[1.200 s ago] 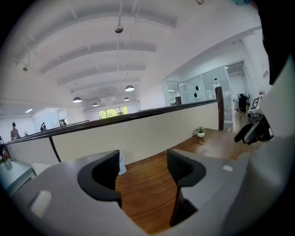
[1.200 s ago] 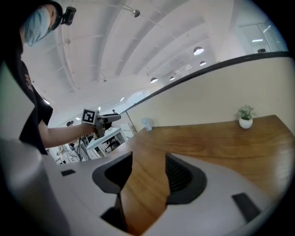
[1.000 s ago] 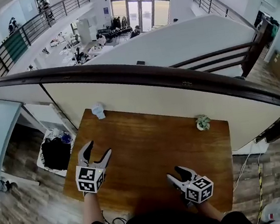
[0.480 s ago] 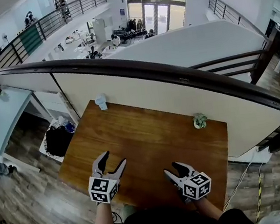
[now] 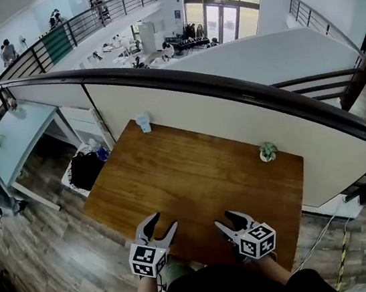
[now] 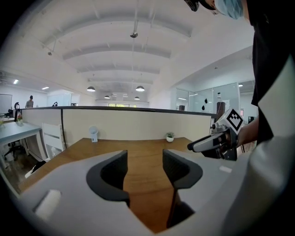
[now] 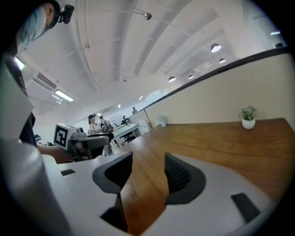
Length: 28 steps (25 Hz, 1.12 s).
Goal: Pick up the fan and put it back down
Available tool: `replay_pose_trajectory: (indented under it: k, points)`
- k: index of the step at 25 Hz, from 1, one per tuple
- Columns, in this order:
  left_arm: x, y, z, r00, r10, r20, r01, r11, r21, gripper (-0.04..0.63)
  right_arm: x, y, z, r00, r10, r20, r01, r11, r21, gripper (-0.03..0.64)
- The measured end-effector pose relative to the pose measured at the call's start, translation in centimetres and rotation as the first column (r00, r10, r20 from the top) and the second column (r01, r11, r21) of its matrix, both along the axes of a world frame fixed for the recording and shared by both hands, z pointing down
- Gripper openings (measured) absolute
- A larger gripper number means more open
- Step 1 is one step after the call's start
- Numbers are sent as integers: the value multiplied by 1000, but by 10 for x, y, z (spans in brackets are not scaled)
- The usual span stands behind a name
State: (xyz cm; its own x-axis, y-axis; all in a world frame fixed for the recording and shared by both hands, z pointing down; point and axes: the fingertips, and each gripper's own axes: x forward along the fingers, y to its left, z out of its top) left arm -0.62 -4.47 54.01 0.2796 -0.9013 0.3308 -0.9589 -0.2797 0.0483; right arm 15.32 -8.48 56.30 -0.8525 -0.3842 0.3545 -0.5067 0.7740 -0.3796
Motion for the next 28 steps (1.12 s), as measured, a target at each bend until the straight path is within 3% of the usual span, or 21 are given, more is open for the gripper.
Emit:
replay_pose_trajectory:
  k: [2, 6, 7, 10, 13, 16, 28]
  points:
    - [4, 12, 6, 1000, -9, -5, 9, 1000, -6, 206, -4, 3, 1, 1000, -19, -3, 19, 1000, -1, 195]
    - [5, 31, 9, 998, -57, -40, 57, 998, 2, 38, -15, 8, -2, 999, -52, -4, 52, 999, 11, 195]
    - [4, 35, 10, 997, -68, -48, 68, 998, 0, 28, -18, 9, -3, 998, -60, -6, 60, 998, 15, 195]
    - [4, 42, 16, 996, -81, -49, 80, 997, -7, 12, -23, 11, -7, 997, -77, -15, 77, 996, 34, 168]
    - [1, 43, 17, 994, -93, -50, 93, 996, -10, 12, -27, 11, -13, 995, -92, -29, 94, 993, 76, 61]
    - [-2, 44, 14, 993, -105, -53, 104, 995, -4, 11, -29, 10, -19, 994, -97, -46, 102, 988, 117, 21]
    - [-9, 44, 14, 991, -116, -72, 116, 993, 0, 11, -35, 13, -16, 987, -121, -109, 137, 979, 150, 12]
